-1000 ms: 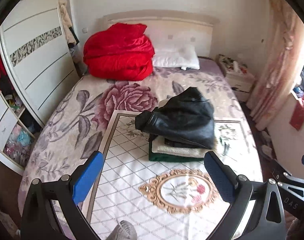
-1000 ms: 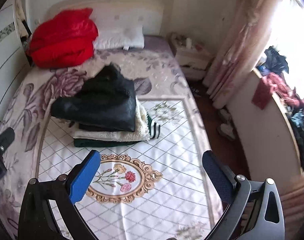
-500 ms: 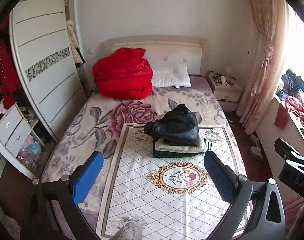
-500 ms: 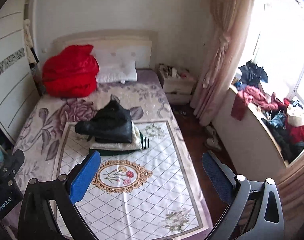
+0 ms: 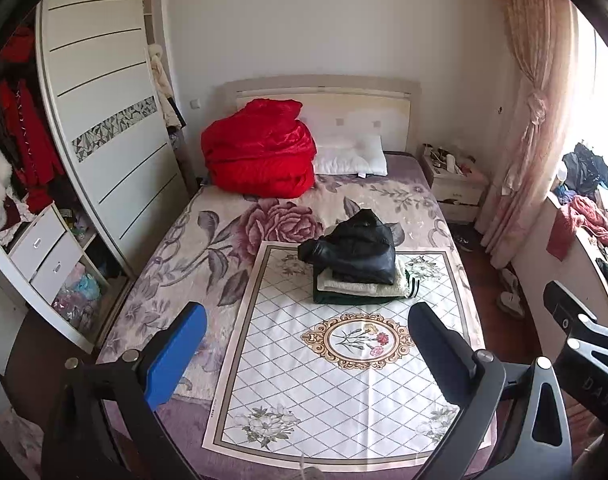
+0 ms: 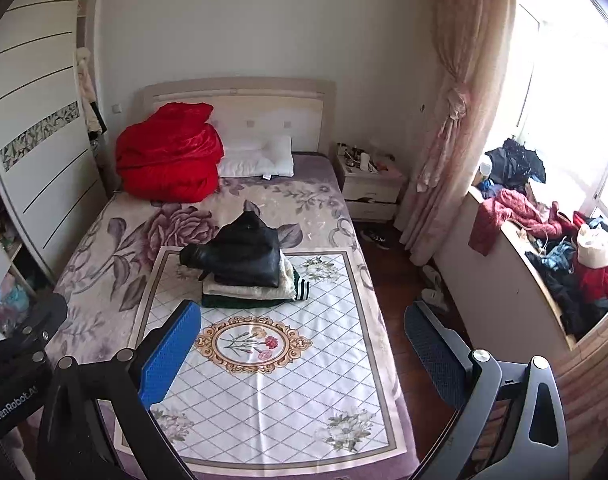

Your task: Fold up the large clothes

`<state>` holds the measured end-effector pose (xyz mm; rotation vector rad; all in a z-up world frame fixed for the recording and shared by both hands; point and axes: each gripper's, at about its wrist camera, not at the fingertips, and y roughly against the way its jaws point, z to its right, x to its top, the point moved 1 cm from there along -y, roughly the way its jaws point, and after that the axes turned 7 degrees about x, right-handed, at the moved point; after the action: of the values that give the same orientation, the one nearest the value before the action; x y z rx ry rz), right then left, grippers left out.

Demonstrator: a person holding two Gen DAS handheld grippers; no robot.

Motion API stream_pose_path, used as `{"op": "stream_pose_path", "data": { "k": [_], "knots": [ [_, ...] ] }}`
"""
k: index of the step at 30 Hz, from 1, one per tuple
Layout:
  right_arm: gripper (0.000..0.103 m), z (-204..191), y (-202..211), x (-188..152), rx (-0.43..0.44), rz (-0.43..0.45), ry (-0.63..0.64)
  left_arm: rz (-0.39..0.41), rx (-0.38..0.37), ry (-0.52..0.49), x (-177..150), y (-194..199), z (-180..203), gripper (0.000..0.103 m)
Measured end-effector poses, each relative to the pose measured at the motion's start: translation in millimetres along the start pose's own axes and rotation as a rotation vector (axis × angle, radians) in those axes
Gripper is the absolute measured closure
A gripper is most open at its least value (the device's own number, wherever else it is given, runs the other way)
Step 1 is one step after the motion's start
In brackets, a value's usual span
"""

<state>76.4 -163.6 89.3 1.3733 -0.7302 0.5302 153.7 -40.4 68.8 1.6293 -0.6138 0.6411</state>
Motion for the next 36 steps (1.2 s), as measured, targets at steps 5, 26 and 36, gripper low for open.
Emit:
{"op": "stream_pose_path", "data": {
  "k": [5, 26, 36],
  "knots": [
    [0.000, 4.6, 16.4, 2.3, 0.002, 0.019, 0.009, 0.009, -0.005, 0.011, -6.1, 9.8, 0.5, 0.000],
    [0.000, 14.6, 21.2, 16.3, 0.033, 0.044, 0.016, 0.035, 0.028, 0.034, -7.5, 21.4, -2.3, 0.000],
    [0.000, 12.5, 19.9, 20.0, 0.050, 0.057, 0.023, 0.055, 0.027, 0.031, -4.7, 28.7, 0.9, 0.000]
  ]
}}
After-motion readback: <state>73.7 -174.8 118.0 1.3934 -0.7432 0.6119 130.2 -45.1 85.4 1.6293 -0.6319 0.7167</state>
